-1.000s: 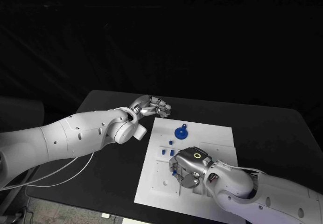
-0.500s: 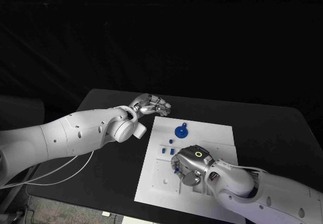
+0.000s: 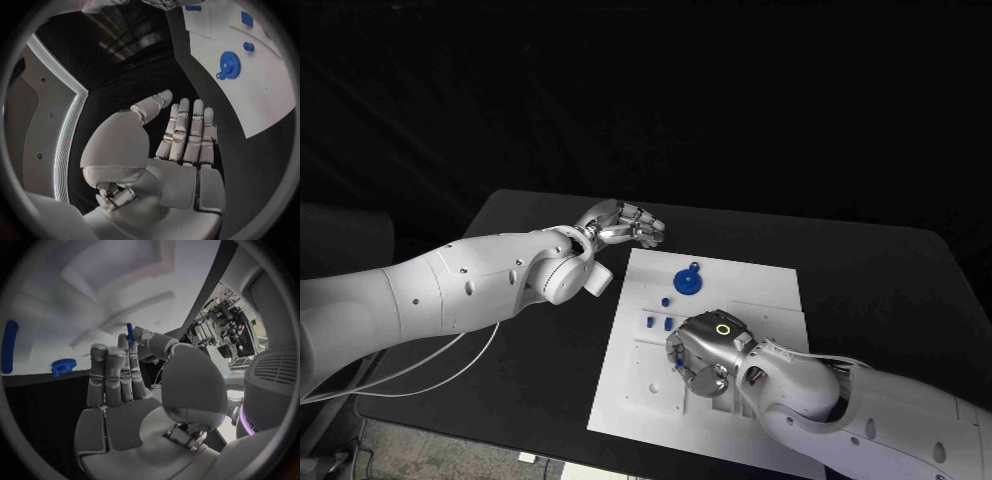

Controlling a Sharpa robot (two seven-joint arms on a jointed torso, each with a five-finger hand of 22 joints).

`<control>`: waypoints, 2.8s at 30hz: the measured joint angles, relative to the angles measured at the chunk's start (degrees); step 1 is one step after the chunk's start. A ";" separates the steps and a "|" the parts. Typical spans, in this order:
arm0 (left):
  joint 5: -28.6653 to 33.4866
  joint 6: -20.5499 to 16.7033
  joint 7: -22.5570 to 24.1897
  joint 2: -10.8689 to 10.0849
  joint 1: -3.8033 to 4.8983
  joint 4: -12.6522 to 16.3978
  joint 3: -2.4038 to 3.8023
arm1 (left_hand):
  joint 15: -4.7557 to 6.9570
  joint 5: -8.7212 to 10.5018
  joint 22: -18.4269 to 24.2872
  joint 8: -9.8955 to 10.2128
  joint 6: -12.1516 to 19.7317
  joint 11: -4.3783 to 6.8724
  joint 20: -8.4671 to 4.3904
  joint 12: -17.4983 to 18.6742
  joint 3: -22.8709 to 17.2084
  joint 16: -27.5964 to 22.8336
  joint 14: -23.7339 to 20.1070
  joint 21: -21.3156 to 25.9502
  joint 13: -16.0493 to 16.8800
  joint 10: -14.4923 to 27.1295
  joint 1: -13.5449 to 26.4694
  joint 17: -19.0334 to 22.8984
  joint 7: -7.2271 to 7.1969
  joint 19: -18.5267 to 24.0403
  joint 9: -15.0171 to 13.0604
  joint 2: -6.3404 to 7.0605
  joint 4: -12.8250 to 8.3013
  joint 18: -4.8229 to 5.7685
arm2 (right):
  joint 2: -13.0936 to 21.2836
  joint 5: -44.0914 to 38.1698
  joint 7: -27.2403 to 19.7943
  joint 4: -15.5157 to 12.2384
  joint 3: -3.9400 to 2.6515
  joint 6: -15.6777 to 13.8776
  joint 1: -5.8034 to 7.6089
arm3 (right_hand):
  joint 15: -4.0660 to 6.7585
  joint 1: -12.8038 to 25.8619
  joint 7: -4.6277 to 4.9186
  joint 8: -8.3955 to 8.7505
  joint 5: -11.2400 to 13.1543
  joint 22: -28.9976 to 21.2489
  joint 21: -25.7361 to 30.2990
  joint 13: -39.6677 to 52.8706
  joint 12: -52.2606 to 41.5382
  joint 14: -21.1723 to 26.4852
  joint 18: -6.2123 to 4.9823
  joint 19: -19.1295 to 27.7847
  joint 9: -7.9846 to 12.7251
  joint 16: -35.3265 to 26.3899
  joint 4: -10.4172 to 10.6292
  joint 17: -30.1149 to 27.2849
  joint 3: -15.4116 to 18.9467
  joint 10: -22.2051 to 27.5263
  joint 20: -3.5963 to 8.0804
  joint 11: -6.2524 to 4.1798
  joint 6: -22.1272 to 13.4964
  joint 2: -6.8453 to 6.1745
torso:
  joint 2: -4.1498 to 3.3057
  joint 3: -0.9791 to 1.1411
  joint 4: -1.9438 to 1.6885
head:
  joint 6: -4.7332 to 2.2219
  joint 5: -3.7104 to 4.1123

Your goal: Assemble the parts on the task board

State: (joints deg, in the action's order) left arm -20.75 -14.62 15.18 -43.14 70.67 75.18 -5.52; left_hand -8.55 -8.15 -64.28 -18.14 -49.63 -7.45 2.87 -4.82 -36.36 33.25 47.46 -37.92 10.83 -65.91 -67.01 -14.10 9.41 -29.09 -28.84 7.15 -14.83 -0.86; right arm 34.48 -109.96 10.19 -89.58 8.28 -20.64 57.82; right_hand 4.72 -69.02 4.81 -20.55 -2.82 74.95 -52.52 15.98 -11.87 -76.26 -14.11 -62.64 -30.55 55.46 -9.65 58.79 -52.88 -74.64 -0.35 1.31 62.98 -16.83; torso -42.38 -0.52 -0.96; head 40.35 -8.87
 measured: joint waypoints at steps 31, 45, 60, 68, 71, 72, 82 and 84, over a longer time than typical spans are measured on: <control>-0.02 0.05 -0.04 -0.14 0.00 -0.04 0.00 | 0.00 0.00 -0.02 0.00 0.00 0.00 0.00 0.00 0.00 -0.01 0.00 0.00 -0.10 0.00 0.00 -0.12 0.00 0.00 0.00 0.00 0.00 0.00 | 0.00 -0.09 0.69 -0.59 0.20 -0.27 -0.43 | 0.00 0.01 0.00 0.15 0.17 -0.03 0.01 -0.09 -0.03 0.00 0.00 -0.03 0.00 0.00 -0.01 -0.01 0.01 0.00 0.27 0.00 0.00 -0.01 | 0.01 0.01 0.02 | 0.25 -0.07; -0.03 0.10 -0.08 -0.15 0.00 -0.02 0.00 | 0.00 0.00 -0.03 0.00 0.00 0.00 0.00 0.00 0.00 -0.23 0.00 0.00 -0.14 0.00 0.00 -0.17 0.00 0.00 0.00 0.00 0.00 0.00 | -0.75 -1.00 1.45 0.27 0.20 0.68 -0.44 | 0.00 0.14 0.00 0.32 0.17 -0.03 0.01 0.06 -0.02 0.00 0.01 -0.01 -0.01 0.00 -0.01 -0.01 0.01 0.00 0.25 0.00 0.00 -0.14 | 0.02 -0.02 0.01 | 0.35 0.03; -0.03 0.14 -0.10 -0.17 0.00 -0.04 0.00 | 0.00 0.00 -0.06 0.00 0.00 0.00 0.00 0.00 0.00 -0.23 0.00 0.21 -0.20 0.00 0.00 -0.26 0.00 0.00 0.00 0.00 0.00 0.00 | -1.28 -1.00 1.54 0.57 0.21 1.31 -0.43 | 0.01 -0.01 0.23 0.47 0.17 0.00 0.01 0.01 0.27 -0.01 0.01 0.06 0.04 0.00 -0.01 -0.16 0.01 0.00 0.21 0.00 -0.24 0.01 | 0.02 0.01 0.05 | 0.42 0.09; -0.04 0.16 -0.10 -0.20 0.00 -0.05 -0.01 | 0.00 0.00 -0.05 0.00 0.00 0.00 0.00 0.00 0.00 -0.23 0.00 0.21 -0.19 0.00 0.00 -0.26 0.00 0.00 0.00 0.00 0.00 0.00 | -1.61 0.96 0.69 1.30 0.39 1.80 -0.35 | -1.38 2.98 2.27 3.22 -0.96 0.00 0.01 -0.38 3.03 1.53 0.01 1.77 1.08 -0.34 -1.29 -0.39 4.02 2.62 -0.47 2.35 -4.94 -0.08 | 0.03 -0.01 0.04 | 0.47 0.13; -0.04 0.16 -0.10 -0.24 0.00 -0.06 -0.01 | 0.00 0.00 -0.05 0.00 0.00 0.00 0.00 0.00 0.00 -0.23 0.00 0.21 -0.19 0.00 0.00 -0.31 0.00 0.00 0.00 0.00 0.00 -0.01 | -1.54 1.44 0.46 1.30 0.40 1.79 -0.32 | -1.68 3.58 2.38 3.28 -0.96 0.00 0.01 -0.38 3.74 1.44 0.01 1.77 1.19 -0.34 -1.60 -0.46 5.06 3.20 -0.47 2.37 -5.05 -0.20 | 0.03 -0.01 0.03 | 0.51 0.13; -0.04 0.16 -0.10 -0.25 0.00 -0.06 -0.01 | 0.00 0.00 -0.05 0.00 0.00 0.00 0.00 0.00 0.00 -0.23 0.00 0.21 -0.19 0.00 0.00 -0.31 0.00 0.00 0.00 0.00 0.00 0.00 | -1.52 1.48 0.44 1.30 0.40 1.79 -0.32 | -1.69 3.58 2.39 3.28 -0.96 0.00 0.01 -0.38 3.93 1.44 0.01 1.77 1.21 -0.34 -1.62 -0.46 5.15 3.20 -0.47 2.37 -5.05 -0.20 | 0.03 -0.01 0.03 | 0.51 0.13; -0.04 0.19 -0.13 -0.35 0.00 -0.07 -0.01 | 0.00 0.00 -0.04 0.00 0.00 0.00 0.00 0.00 0.00 -0.31 0.00 0.21 -0.24 0.00 0.00 -0.32 0.00 0.00 0.00 0.00 0.00 0.00 | -0.79 2.78 -0.27 1.05 0.56 0.55 -0.44 | -2.92 5.03 3.13 4.78 -0.90 -0.03 0.01 -0.38 5.75 2.72 0.01 3.44 1.80 -0.60 -3.52 -0.75 7.80 5.99 -0.90 3.30 -7.65 -0.27 | 0.03 0.00 0.05 | 0.49 0.21; -0.04 0.20 -0.13 -0.39 0.00 -0.08 -0.01 | 0.00 0.00 -0.04 0.00 0.00 0.00 0.00 0.00 0.00 -0.45 0.00 0.21 -0.24 0.00 0.00 -0.36 0.00 0.00 0.00 0.00 0.00 0.00 | -0.36 3.28 -0.43 0.80 0.59 0.01 -0.47 | -3.62 6.12 3.85 5.48 -0.59 -0.04 0.20 -1.51 6.85 3.68 0.01 4.44 2.08 -0.84 -4.41 -0.87 9.16 7.60 -1.30 3.87 -9.26 -0.38 | 0.03 0.01 0.05 | 0.46 0.28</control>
State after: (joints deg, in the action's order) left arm -20.79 -14.42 15.05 -43.53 70.67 75.10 -5.52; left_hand -8.55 -8.15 -64.33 -18.14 -49.63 -7.45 2.87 -4.82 -36.36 32.79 47.46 -37.70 10.59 -65.91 -67.01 -14.45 9.40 -29.09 -28.84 7.15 -14.83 -0.87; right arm 34.12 -106.68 9.76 -88.78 8.87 -20.63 57.35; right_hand 1.10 -62.90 8.67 -15.07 -3.42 74.91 -52.31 14.47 -5.02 -72.58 -14.10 -58.20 -28.47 54.62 -14.06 57.92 -43.72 -67.04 -1.65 5.19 53.71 -17.21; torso -42.35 -0.52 -0.91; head 40.81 -8.59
